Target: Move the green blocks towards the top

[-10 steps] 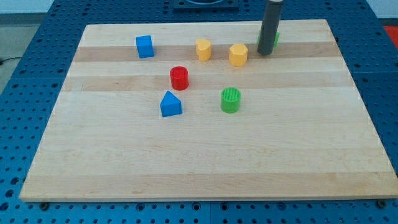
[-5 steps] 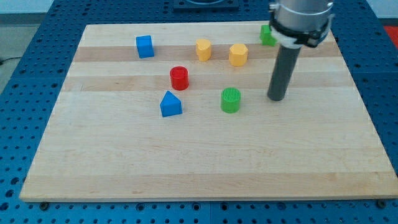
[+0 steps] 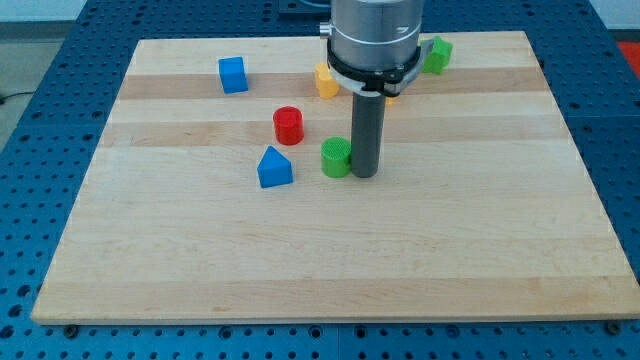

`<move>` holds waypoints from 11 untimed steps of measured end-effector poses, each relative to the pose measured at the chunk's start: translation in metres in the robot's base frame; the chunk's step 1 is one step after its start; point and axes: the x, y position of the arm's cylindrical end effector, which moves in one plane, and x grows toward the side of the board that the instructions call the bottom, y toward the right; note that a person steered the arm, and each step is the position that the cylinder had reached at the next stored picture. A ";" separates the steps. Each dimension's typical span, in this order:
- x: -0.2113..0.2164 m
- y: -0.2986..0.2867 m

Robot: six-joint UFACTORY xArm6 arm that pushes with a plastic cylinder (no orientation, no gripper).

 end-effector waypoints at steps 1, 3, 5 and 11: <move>0.007 -0.002; -0.001 -0.013; -0.003 -0.012; -0.092 0.042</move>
